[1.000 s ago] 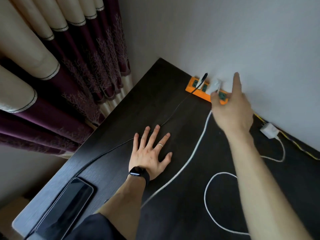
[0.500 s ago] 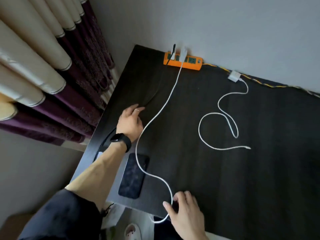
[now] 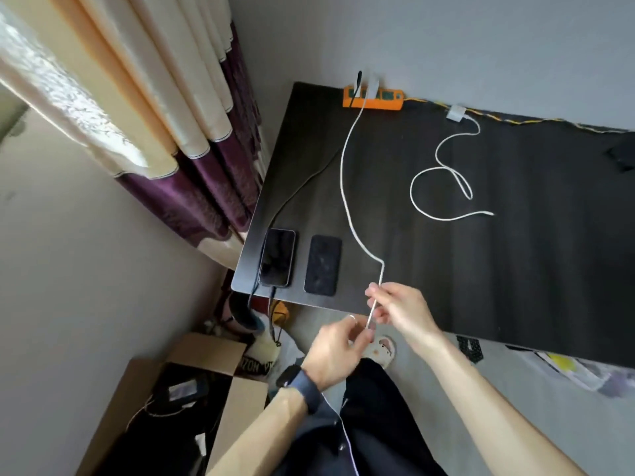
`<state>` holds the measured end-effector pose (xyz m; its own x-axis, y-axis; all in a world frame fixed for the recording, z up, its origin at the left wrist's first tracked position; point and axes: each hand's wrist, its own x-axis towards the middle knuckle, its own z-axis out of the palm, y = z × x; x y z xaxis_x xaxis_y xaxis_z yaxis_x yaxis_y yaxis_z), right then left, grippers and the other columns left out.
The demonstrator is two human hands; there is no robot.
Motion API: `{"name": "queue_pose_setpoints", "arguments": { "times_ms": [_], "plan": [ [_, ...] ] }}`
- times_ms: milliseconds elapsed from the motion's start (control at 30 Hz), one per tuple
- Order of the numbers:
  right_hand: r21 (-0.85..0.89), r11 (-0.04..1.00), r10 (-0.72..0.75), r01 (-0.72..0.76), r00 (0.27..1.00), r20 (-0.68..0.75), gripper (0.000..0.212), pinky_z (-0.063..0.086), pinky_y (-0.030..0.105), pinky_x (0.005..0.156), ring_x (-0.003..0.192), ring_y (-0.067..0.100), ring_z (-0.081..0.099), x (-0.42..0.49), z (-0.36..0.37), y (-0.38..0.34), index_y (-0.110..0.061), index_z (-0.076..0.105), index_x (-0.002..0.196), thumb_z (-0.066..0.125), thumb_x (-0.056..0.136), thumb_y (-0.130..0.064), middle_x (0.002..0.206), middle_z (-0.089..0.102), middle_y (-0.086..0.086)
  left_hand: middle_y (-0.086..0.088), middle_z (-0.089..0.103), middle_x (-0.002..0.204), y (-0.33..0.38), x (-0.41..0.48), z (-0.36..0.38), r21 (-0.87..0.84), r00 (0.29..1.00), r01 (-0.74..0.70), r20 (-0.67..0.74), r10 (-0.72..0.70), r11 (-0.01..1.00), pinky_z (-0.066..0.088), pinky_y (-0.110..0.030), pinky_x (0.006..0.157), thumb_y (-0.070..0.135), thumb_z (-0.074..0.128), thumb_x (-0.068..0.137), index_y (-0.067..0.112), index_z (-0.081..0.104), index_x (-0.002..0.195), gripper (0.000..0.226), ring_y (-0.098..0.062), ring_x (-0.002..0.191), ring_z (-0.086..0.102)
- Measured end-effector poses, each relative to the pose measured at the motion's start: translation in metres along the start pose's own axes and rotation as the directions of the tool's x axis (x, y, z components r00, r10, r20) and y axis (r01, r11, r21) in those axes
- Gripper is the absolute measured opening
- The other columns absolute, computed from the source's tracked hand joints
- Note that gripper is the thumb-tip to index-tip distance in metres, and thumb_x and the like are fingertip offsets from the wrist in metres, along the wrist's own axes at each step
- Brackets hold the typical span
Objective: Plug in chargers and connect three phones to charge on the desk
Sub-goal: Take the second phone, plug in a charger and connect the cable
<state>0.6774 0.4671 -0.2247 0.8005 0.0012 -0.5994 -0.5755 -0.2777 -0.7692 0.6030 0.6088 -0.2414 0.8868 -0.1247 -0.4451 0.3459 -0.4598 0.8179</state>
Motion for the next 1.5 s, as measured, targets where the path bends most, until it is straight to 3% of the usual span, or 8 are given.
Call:
{"name": "queue_pose_setpoints", "arguments": {
  "times_ms": [167,300,433,633,833,1000,1133,1500],
  "plan": [
    [-0.022,0.958,0.286,-0.286,0.958,-0.028,0.063,0.045,0.026,0.052,0.057,0.018,0.065,-0.042,0.006,0.033,-0.010,0.071,0.094,0.051,0.089,-0.070,0.080,0.075,0.005,-0.007,0.071,0.093,0.027,-0.025,-0.033,-0.758,0.987,0.098,-0.011,-0.163,0.645,0.059,-0.035,0.076,0.016,0.054,0.101,0.007,0.062,0.106,0.013,-0.025,0.086,0.071],
    [-0.062,0.861,0.505,-0.505,0.837,0.211,0.059,0.060,0.035,0.068,0.082,0.028,0.076,-0.082,0.028,0.072,-0.013,0.060,0.110,0.059,0.087,-0.066,0.110,0.074,0.009,-0.006,0.071,0.099,0.034,-0.049,-0.043,-0.916,0.983,0.125,0.061,-0.174,0.381,0.061,-0.037,0.080,0.017,0.054,0.101,0.008,0.059,0.111,0.015,-0.030,0.097,0.072],
    [0.157,0.881,0.438,-0.445,0.895,0.080,0.046,0.054,0.037,0.086,0.095,0.029,0.065,-0.085,0.048,0.105,-0.005,0.052,0.126,0.069,0.084,0.001,0.115,0.062,0.015,-0.004,0.069,0.093,0.017,-0.070,-0.046,-0.920,0.975,0.125,0.045,-0.218,0.371,0.061,-0.033,0.073,0.016,0.053,0.101,0.008,0.060,0.113,0.016,-0.028,0.093,0.073],
    [0.718,0.605,0.549,-0.344,0.833,-0.064,0.028,0.052,0.009,0.059,0.077,0.007,0.065,-0.082,0.008,0.098,0.013,0.060,0.120,0.058,0.096,-0.001,0.128,0.059,0.031,0.000,0.064,0.081,-0.038,-0.086,-0.058,-0.863,0.903,0.172,-0.055,-0.426,0.475,0.058,-0.025,0.058,0.012,0.048,0.102,0.010,0.063,0.113,0.019,-0.017,0.071,0.069],
    [0.815,0.543,0.431,-0.201,0.900,-0.066,0.030,0.048,0.021,0.051,0.055,0.008,0.056,-0.104,-0.009,0.088,-0.001,0.061,0.126,0.058,0.098,-0.012,0.081,0.067,0.001,-0.009,0.064,0.090,-0.072,-0.078,-0.056,-0.666,0.882,0.343,-0.015,-0.471,0.662,0.052,-0.025,0.054,0.009,0.052,0.098,0.004,0.054,0.121,0.023,-0.021,0.071,0.063],
    [0.710,0.699,0.152,-0.086,0.988,-0.031,0.016,0.056,0.039,0.082,0.095,0.030,0.073,-0.144,0.010,0.055,0.001,0.060,0.110,0.052,0.103,-0.011,0.102,0.075,0.018,0.004,0.056,0.136,-0.044,-0.077,-0.041,-0.056,0.964,0.126,-0.227,-0.136,0.990,0.041,-0.039,0.110,0.037,0.065,0.089,0.020,0.049,0.140,0.057,-0.017,0.128,0.052],
    [0.648,0.762,0.032,-0.011,0.999,-0.021,0.015,0.054,0.033,0.085,0.104,0.024,0.072,-0.150,0.016,0.041,0.000,0.061,0.103,0.054,0.102,-0.013,0.108,0.076,0.015,0.020,0.070,0.113,-0.004,-0.087,-0.015,0.019,0.989,-0.065,0.132,0.062,0.998,0.047,-0.022,0.100,0.052,0.058,0.089,0.032,0.067,0.116,0.034,0.004,0.108,0.062],
    [0.824,0.566,0.294,0.025,0.928,-0.230,0.025,0.046,0.027,0.074,0.086,0.016,0.063,-0.116,-0.047,0.026,-0.016,0.058,0.089,0.050,0.101,-0.036,0.092,0.071,0.001,-0.003,0.072,0.099,-0.052,-0.086,-0.032,0.455,0.994,-0.096,0.084,0.065,0.885,0.049,-0.029,0.079,0.036,0.056,0.097,0.014,0.070,0.097,0.025,-0.021,0.093,0.066]
  ]
}}
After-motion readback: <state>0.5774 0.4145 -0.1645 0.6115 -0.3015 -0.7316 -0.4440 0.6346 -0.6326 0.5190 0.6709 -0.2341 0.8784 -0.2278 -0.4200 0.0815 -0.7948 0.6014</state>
